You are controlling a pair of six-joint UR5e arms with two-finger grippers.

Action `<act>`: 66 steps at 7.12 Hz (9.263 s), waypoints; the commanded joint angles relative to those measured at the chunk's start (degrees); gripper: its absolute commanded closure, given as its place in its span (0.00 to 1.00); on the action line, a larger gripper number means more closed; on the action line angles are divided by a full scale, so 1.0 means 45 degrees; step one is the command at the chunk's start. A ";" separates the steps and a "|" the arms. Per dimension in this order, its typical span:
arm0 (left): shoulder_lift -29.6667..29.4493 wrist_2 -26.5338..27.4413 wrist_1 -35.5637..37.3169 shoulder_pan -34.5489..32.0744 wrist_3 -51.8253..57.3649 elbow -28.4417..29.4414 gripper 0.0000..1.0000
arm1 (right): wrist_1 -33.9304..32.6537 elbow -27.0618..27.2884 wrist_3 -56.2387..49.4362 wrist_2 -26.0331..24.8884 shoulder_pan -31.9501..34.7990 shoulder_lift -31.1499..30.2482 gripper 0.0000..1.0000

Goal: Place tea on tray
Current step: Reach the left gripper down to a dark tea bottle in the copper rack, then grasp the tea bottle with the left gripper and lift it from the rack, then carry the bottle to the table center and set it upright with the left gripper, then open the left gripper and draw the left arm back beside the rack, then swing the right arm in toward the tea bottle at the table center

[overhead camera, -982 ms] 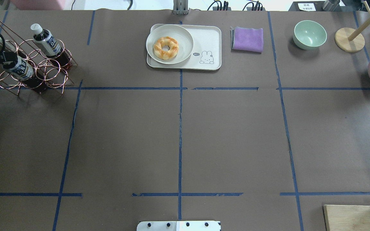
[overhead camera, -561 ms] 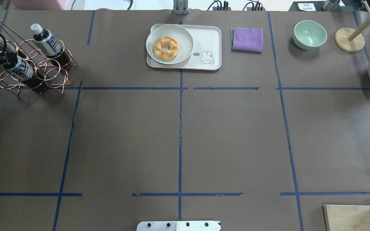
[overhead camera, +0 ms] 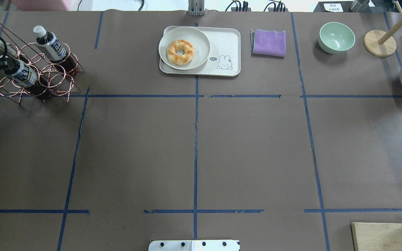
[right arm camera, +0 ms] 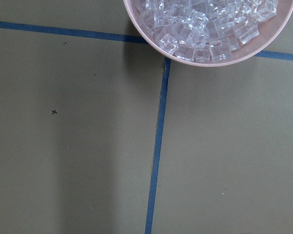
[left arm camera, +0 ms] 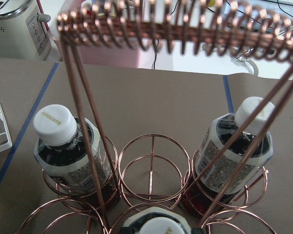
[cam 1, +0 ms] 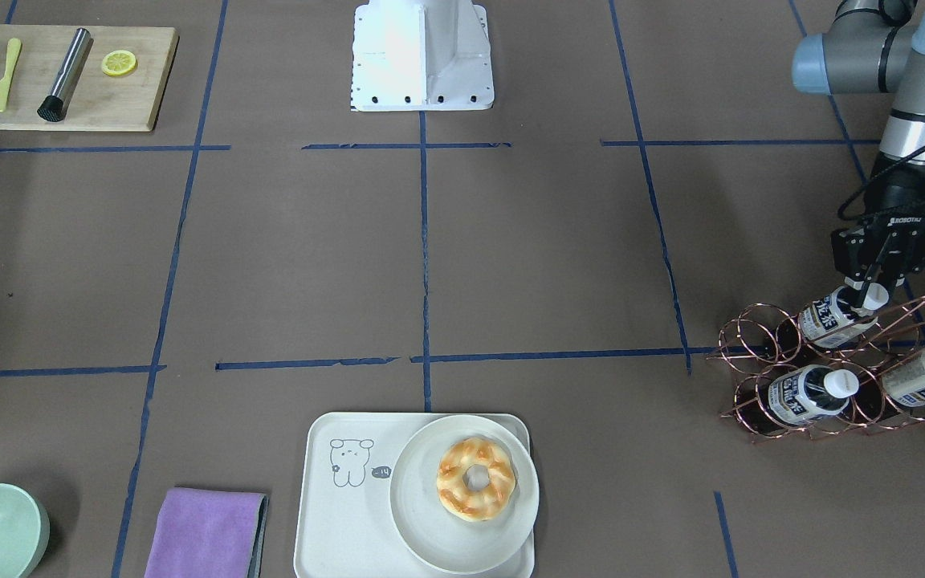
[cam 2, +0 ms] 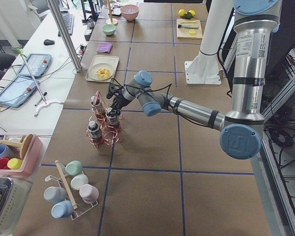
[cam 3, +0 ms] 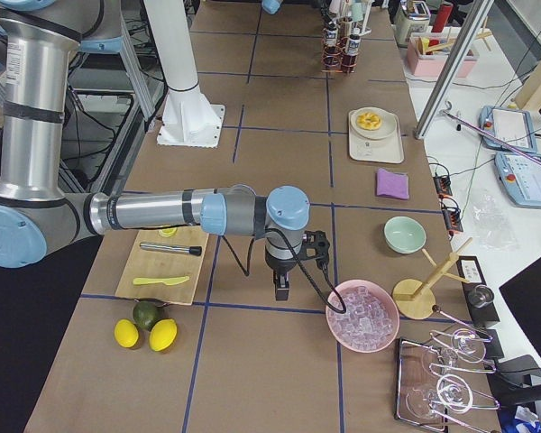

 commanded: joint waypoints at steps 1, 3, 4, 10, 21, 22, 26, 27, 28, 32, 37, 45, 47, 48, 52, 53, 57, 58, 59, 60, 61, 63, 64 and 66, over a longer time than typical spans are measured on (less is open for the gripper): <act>0.0003 -0.0086 0.0013 -0.0108 0.0546 -0.0200 0.96 | 0.0002 0.0028 0.0000 0.0000 0.0003 0.0000 0.00; 0.0003 -0.0106 0.0032 -0.0361 0.0566 -0.0356 0.97 | 0.0002 0.0028 0.0000 0.0000 0.0003 0.0000 0.00; 0.0003 -0.0106 0.0032 -0.0537 0.0566 -0.0377 0.97 | 0.0002 0.0028 0.0000 0.0000 0.0003 0.0000 0.00; -0.0036 -0.3031 0.1373 -0.2352 0.1208 -0.1447 0.98 | 0.0002 0.0008 0.0000 0.0000 0.0003 0.0000 0.00; -0.6025 0.2305 1.0590 0.4798 -0.2393 -0.4246 0.96 | 0.0002 0.0067 0.0000 0.0000 0.0003 -0.0039 0.00; -0.6806 0.3225 1.1024 0.5625 -0.2712 -0.3877 0.96 | 0.0002 0.0048 0.0000 0.0000 0.0003 -0.0039 0.00; -1.0713 0.4914 1.0971 0.7370 -0.4468 0.0299 0.96 | 0.0002 0.0047 0.0000 0.0000 0.0003 -0.0039 0.00; -1.1049 0.4914 1.0950 0.7410 -0.4512 0.0674 0.95 | 0.0002 0.0047 0.0000 0.0000 0.0003 -0.0039 0.00; -1.0994 0.4933 1.0950 0.7507 -0.4512 0.0678 0.94 | 0.0002 0.0047 0.0000 0.0000 0.0003 -0.0039 0.00; -1.0935 0.4875 1.0892 0.7840 -0.4357 0.0678 0.36 | 0.0002 0.0028 0.0000 0.0000 0.0003 -0.0039 0.00; -1.0180 0.3926 1.1087 0.7569 -0.3756 -0.1403 0.00 | 0.0002 0.0008 0.0000 0.0000 0.0003 -0.0039 0.00; -0.2958 -0.5759 1.3861 -0.1030 0.7104 -0.2976 0.00 | 0.0371 0.0086 0.0039 0.0566 -0.0230 0.0273 0.00; -0.1680 -0.7072 1.3860 -0.4505 1.2182 -0.1347 0.00 | 0.0451 0.0086 0.0117 0.0644 -0.0387 0.0641 0.00; -0.1658 -0.7852 1.3841 -0.5992 1.4101 0.0155 0.00 | 0.0432 0.0086 0.0137 0.0664 -0.0542 0.1050 0.00; 0.0308 -0.7840 1.1923 -0.7413 1.4785 0.1281 0.00 | 0.0452 0.0340 0.0176 0.0703 -0.1400 0.1774 0.00; 0.0799 -0.7879 1.1173 -0.7414 1.4475 0.1283 0.00 | 0.0432 0.0340 0.0176 0.0703 -0.1596 0.2087 0.00; 0.0882 -0.7879 1.1048 -0.7394 1.3222 0.1281 0.00 | 0.0276 0.1451 0.3425 0.0840 -0.2922 0.3628 0.00; 0.0882 -0.7879 1.1048 -0.7394 1.3222 0.1245 0.00 | 0.0276 0.1454 0.4095 0.0840 -0.3217 0.4039 0.00; 0.0901 -0.7879 1.1048 -0.7394 1.3222 0.1206 0.00 | 0.0334 0.1531 0.4256 0.0840 -0.3510 0.4120 0.00; 0.0882 -0.7860 1.1048 -0.7375 1.3222 0.1244 0.00 | 0.0315 0.1667 0.4973 0.0821 -0.3783 0.4527 0.00; 0.0882 -0.7860 1.1029 -0.7375 1.3222 0.1244 0.00 | 0.0334 0.2094 0.6489 0.0724 -0.4347 0.4918 0.00; 0.0882 -0.7860 1.1028 -0.7375 1.3222 0.1225 0.00 | 0.0334 0.2059 0.8178 0.0645 -0.5246 0.6166 0.00; 0.0882 -0.7879 1.1028 -0.7375 1.3222 0.1225 0.00 | 0.0296 0.2001 0.8802 0.0625 -0.5599 0.6752 0.00; 0.0882 -0.7879 1.0796 -0.7375 1.3222 0.1205 0.00 | 0.0295 0.2000 0.9739 -0.0013 -0.6164 0.7554 0.00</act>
